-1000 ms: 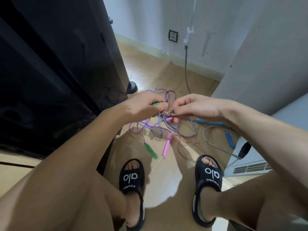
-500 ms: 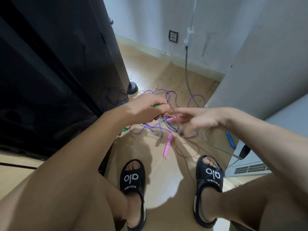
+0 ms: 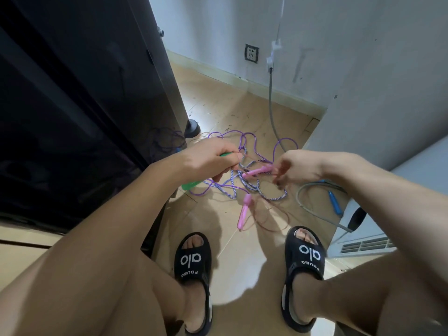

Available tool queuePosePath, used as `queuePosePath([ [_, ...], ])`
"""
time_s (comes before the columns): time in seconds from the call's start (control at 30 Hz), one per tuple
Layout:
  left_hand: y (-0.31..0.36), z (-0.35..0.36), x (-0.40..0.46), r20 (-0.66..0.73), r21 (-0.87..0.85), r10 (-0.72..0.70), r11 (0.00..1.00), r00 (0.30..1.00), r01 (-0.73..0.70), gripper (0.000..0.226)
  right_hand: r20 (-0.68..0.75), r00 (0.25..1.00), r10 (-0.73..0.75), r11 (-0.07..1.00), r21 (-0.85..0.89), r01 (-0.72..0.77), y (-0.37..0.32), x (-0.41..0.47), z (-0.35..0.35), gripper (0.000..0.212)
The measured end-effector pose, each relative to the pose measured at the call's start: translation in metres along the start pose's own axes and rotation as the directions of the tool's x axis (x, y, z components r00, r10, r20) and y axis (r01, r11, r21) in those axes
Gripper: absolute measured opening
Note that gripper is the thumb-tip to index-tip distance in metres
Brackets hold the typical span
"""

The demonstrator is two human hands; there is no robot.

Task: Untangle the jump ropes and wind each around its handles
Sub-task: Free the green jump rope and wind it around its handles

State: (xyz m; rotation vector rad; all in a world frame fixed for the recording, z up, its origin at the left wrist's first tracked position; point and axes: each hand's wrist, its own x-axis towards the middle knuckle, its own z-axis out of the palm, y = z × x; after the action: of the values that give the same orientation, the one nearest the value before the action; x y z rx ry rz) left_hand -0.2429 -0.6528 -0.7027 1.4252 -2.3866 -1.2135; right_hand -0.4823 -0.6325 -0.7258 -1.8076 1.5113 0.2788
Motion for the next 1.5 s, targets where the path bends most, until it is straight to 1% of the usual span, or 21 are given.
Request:
queuePosePath([
  [0.07, 0.002, 0.002, 0.003, 0.003, -0.018, -0.012, 1.000, 1.000, 0.012, 0.030, 0.020, 0.997, -0.076, 0.961, 0.268, 0.068, -0.014, -0.002, 0.004, 0.057],
  [0.1, 0.003, 0.003, 0.004, 0.007, -0.039, -0.013, 0.999, 1.000, 0.013, 0.030, 0.013, 0.993, -0.116, 0.913, 0.395, 0.102, -0.020, -0.003, 0.006, 0.068],
  [0.13, 0.004, 0.004, 0.005, 0.010, -0.057, -0.009, 0.998, 1.000, 0.010, 0.030, -0.019, 0.987, -0.160, 0.864, 0.481, 0.150, -0.025, -0.001, 0.007, 0.065],
  [0.17, 0.005, 0.004, 0.005, 0.011, -0.068, -0.003, 0.998, 1.000, 0.004, 0.030, -0.051, 0.979, -0.195, 0.838, 0.511, 0.194, -0.030, -0.001, 0.008, 0.051],
  [0.23, 0.006, 0.004, 0.004, 0.007, -0.086, 0.008, 0.996, 1.000, -0.007, 0.030, -0.106, 0.963, -0.248, 0.821, 0.505, 0.267, -0.038, -0.004, 0.006, 0.020],
  [0.27, 0.005, 0.003, 0.003, 0.005, -0.097, 0.010, 0.995, 1.000, -0.010, 0.029, -0.118, 0.957, -0.264, 0.815, 0.503, 0.287, -0.039, -0.007, 0.003, 0.013],
  [0.37, 0.001, -0.001, -0.001, 0.023, -0.155, 0.009, 0.988, 1.000, -0.006, 0.030, -0.106, 0.957, -0.268, 0.818, 0.500, 0.285, -0.027, -0.015, -0.006, 0.018],
  [0.47, 0.001, -0.001, -0.003, 0.092, -0.266, -0.022, 0.963, 0.996, 0.046, 0.031, -0.084, 0.970, -0.230, 0.856, 0.457, 0.243, -0.018, -0.021, -0.013, 0.020],
  [0.53, 0.005, 0.002, -0.003, 0.156, -0.241, -0.049, 0.967, 0.987, 0.086, 0.030, -0.055, 0.975, -0.214, 0.885, 0.412, 0.217, -0.015, -0.020, -0.013, 0.018],
  [0.63, 0.006, 0.004, -0.004, 0.211, -0.129, -0.079, 0.986, 0.974, 0.108, 0.030, -0.054, 0.982, -0.179, 0.903, 0.387, 0.186, -0.010, -0.016, -0.013, 0.018],
  [0.7, 0.006, 0.003, -0.006, 0.201, -0.081, -0.070, 0.993, 0.977, 0.088, 0.030, -0.053, 0.985, -0.166, 0.854, 0.492, 0.170, -0.009, -0.017, -0.015, 0.011],
  [0.8, 0.009, 0.001, -0.008, 0.191, -0.062, -0.053, 0.996, 0.980, 0.065, 0.030, -0.005, 0.983, -0.181, 0.735, 0.664, 0.139, -0.019, -0.018, -0.014, 0.022],
  [0.87, 0.010, 0.001, -0.009, 0.205, -0.051, -0.048, 0.997, 0.978, 0.059, 0.034, 0.001, 0.975, -0.224, 0.675, 0.721, 0.154, -0.029, -0.017, -0.012, 0.020],
  [0.9, 0.010, 0.001, -0.009, 0.211, -0.036, -0.046, 0.998, 0.976, 0.054, 0.034, -0.019, 0.970, -0.241, 0.662, 0.728, 0.179, -0.035, -0.017, -0.010, 0.013],
  [0.93, 0.010, 0.001, -0.009, 0.217, -0.018, -0.041, 0.999, 0.975, 0.046, 0.032, -0.056, 0.967, -0.248, 0.667, 0.714, 0.212, -0.040, -0.017, -0.009, 0.014],
  [1.03, 0.011, 0.001, -0.009, 0.226, 0.003, -0.047, 0.999, 0.973, 0.048, 0.029, -0.159, 0.960, -0.229, 0.707, 0.651, 0.277, -0.049, -0.016, -0.006, 0.029],
  [1.23, 0.014, -0.004, -0.011, 0.180, 0.042, -0.081, 0.996, 0.980, 0.074, 0.023, -0.174, 0.971, -0.166, 0.712, 0.660, 0.240, -0.042, -0.016, -0.014, 0.027],
  [1.3, 0.016, -0.004, -0.011, 0.191, 0.014, -0.091, 0.996, 0.977, 0.090, 0.022, -0.151, 0.974, -0.170, 0.727, 0.648, 0.228, -0.047, -0.019, -0.012, 0.021],
  [1.37, 0.017, -0.001, -0.011, 0.192, -0.003, -0.111, 0.993, 0.975, 0.114, 0.023, -0.172, 0.971, -0.165, 0.756, 0.611, 0.237, -0.056, -0.017, -0.006, 0.022],
  [1.43, 0.017, 0.000, -0.009, 0.178, -0.006, -0.137, 0.990, 0.974, 0.140, 0.021, -0.261, 0.952, -0.160, 0.761, 0.582, 0.287, -0.062, -0.012, 0.001, 0.027],
  [1.5, 0.017, -0.001, -0.008, 0.152, 0.009, -0.156, 0.988, 0.976, 0.157, 0.018, -0.363, 0.917, -0.165, 0.752, 0.556, 0.355, -0.065, -0.006, 0.008, 0.024],
])
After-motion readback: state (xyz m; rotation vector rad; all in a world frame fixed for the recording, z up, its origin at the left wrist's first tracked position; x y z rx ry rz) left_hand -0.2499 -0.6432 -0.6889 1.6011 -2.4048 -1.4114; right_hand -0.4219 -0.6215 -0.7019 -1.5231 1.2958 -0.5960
